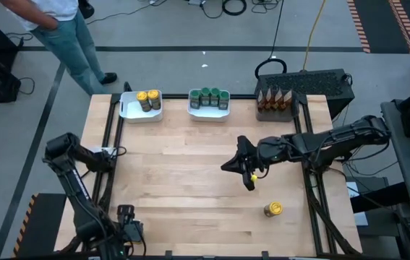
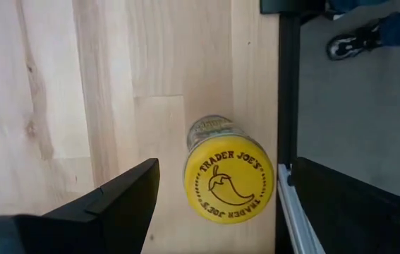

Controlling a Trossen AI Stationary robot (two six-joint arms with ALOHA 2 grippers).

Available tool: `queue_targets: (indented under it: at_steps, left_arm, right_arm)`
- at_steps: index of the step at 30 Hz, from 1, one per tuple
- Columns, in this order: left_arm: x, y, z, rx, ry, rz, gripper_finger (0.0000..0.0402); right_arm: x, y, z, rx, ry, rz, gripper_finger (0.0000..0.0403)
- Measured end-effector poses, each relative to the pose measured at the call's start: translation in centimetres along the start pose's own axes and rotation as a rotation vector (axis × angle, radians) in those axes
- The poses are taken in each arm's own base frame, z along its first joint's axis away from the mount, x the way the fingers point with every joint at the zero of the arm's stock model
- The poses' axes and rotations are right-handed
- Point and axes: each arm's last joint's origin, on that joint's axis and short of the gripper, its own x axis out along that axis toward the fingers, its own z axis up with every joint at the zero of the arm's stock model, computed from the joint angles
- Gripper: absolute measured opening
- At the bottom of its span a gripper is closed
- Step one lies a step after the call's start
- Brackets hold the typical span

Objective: Sort spices by type
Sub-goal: Put the left yellow seasoning bottle into the left white bin

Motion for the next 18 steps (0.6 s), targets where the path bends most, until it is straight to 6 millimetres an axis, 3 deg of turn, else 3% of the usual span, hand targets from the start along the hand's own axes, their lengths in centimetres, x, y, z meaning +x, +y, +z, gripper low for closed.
queue_targets:
  at_steps: [8, 18]
  left_arm:
    - [0.8, -0.3, 0.0, 0.004, 0.012, 0.023, 0.0325]
    - [1.7, -0.5, 0.1, 0.004, 0.01, 0.048, 0.0325]
  right_arm:
    - [0.0, 0.4, -0.2, -0.007, 0.004, 0.008, 0.0]
    - [0.4, 2.3, -1.4, -0.076, 0.066, 0.112, 0.0]
